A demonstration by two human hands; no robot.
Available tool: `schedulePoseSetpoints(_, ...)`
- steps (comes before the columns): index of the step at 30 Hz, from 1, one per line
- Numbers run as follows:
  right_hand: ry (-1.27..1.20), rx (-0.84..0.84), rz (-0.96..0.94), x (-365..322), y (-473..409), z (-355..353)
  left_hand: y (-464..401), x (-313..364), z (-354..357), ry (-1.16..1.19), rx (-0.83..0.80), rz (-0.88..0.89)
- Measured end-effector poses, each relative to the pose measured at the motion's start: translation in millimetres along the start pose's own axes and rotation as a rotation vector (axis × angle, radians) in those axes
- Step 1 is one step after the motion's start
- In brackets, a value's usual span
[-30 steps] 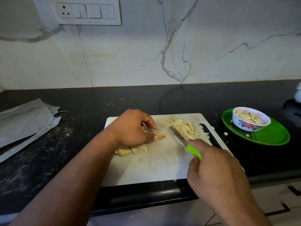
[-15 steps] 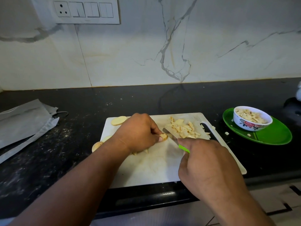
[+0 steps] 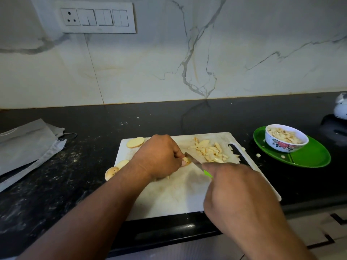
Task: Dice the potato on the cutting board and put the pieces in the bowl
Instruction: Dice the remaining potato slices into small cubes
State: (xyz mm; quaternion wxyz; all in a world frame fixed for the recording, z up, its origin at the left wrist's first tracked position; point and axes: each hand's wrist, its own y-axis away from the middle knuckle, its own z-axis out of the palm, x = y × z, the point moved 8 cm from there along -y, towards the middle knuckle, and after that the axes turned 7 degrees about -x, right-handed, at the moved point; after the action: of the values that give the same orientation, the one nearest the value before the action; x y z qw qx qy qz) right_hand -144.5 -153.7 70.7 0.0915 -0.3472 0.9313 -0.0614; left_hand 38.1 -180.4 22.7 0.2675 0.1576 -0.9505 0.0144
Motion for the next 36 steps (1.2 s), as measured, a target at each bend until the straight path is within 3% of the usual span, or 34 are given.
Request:
schedulePoseSetpoints(9, 0.002, -0.106, -0.037, 5.8, 16.0, 7.6, -4.3, -5.4, -2.1, 0.023, 0.004, -0.011)
schedulePoseSetpoints(15, -0.006, -0.001, -0.019, -5.0, -3.4, 6.0, -0.3, -4.4, -5.7, 0.031, 0.034, -0.023)
schedulePoseSetpoints(24, -0.022, -0.101, -0.033, 5.8, 19.9, 9.7, -2.8, -9.7, -5.0, 0.065, -0.005, -0.049)
schedulePoseSetpoints(30, 0.0, 0.004, -0.024, -5.4, -3.7, 7.0, 2.4, -6.3, -6.4, -0.013, -0.018, -0.02)
schedulePoseSetpoints(36, -0.075, -0.074, -0.026, 0.2, 9.6, 25.8, -0.3, -7.9, -6.7, 0.026, 0.001, -0.043)
